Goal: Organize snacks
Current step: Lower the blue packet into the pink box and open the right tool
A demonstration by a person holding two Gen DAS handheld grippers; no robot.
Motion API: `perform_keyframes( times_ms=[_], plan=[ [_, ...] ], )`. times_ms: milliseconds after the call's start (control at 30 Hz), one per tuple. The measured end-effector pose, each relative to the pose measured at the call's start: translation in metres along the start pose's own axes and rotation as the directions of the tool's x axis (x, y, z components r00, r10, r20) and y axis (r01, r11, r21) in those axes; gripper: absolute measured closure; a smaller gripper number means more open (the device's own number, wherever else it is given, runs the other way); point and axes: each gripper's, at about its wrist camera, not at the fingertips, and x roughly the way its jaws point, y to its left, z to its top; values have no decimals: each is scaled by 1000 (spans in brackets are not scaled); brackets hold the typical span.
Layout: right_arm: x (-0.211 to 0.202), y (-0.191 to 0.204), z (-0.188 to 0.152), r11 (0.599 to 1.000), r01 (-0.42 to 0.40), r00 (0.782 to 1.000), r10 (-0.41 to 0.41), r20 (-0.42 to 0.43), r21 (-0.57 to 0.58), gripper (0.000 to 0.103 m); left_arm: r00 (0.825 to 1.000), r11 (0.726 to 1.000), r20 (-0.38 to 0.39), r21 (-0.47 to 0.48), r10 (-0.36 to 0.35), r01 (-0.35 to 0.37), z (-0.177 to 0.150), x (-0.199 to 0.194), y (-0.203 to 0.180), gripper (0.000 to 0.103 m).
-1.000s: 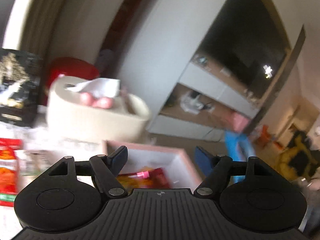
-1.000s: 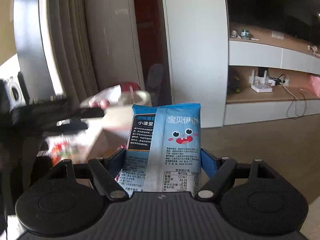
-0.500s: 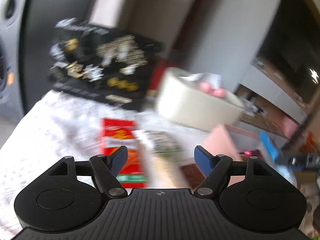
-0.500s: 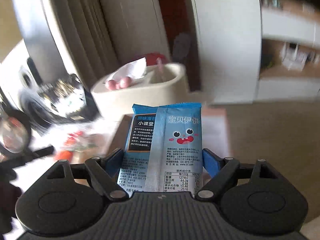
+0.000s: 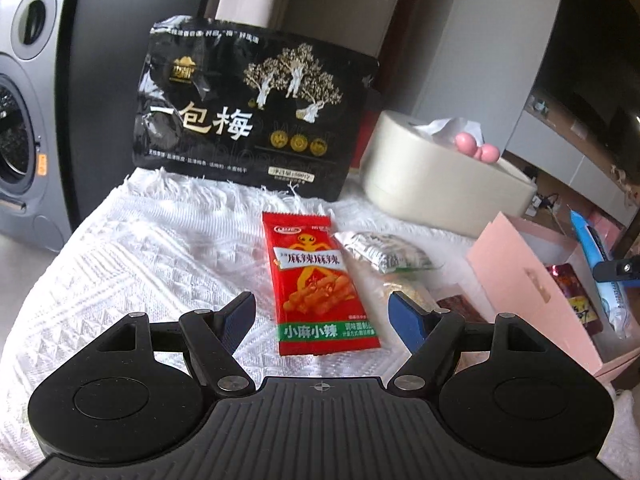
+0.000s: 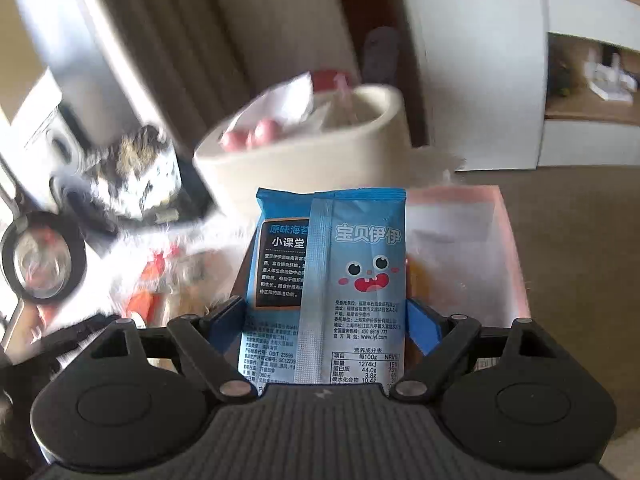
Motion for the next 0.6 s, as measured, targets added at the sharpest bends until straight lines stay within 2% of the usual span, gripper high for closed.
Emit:
perform_keyframes(
  times_ms=[33,67,133,167,200,233,267,300,333,400,433,500,533,567,600],
  plan=[
    [1,5,0,997,68,998,-67,7,-47,18,1000,1000,-1,4,0,0,0,1,0,24],
    [0,8,-2,991,102,995,-102,15,-82,18,1000,1000,3,11,1,-1,-1,1,-1,24],
    [3,8,-3,995,60,997,-63,-35,-75,18,1000,1000,8,21,6,-6,-2,1,-1,24],
    [5,3,-2,999,-16,998,14,-66,-29,18,1000,1000,6,20,6,-6,-2,1,0,24],
    [8,-7,2,990,-132,987,136,-80,54,18,1000,1000,3,18,7,-7,-2,2,0,24],
    [13,-19,1,954,-241,960,261,-100,177,18,1000,1000,0,17,11,-11,-3,3,1,24],
    [15,-22,0,946,-231,959,261,-109,226,18,1000,1000,-3,14,15,-15,-3,3,2,24],
    [16,-18,-1,965,-153,978,180,-111,211,18,1000,1000,-6,11,17,-17,-3,4,3,24],
    [16,-9,-1,989,-58,993,72,-97,139,18,1000,1000,-7,9,18,-18,-3,4,4,25],
    [15,7,-5,996,89,994,-89,-69,-14,18,1000,1000,-3,7,23,-23,-3,3,5,25],
    [15,11,-5,995,86,993,-89,-75,-47,18,1000,1000,-2,7,23,-23,-3,3,5,25],
    [13,6,-4,999,-41,995,42,-89,9,18,1000,1000,-1,7,26,-26,-3,4,5,25],
    [9,1,-2,999,-28,996,31,-79,41,18,1000,1000,-1,9,29,-29,-3,5,4,25],
    [4,2,0,999,23,998,-21,-59,25,18,1000,999,-2,13,31,-31,-4,6,4,25],
    [0,5,1,1000,28,999,-28,-36,-2,18,999,999,-3,18,33,-33,-4,6,3,25]
  ],
)
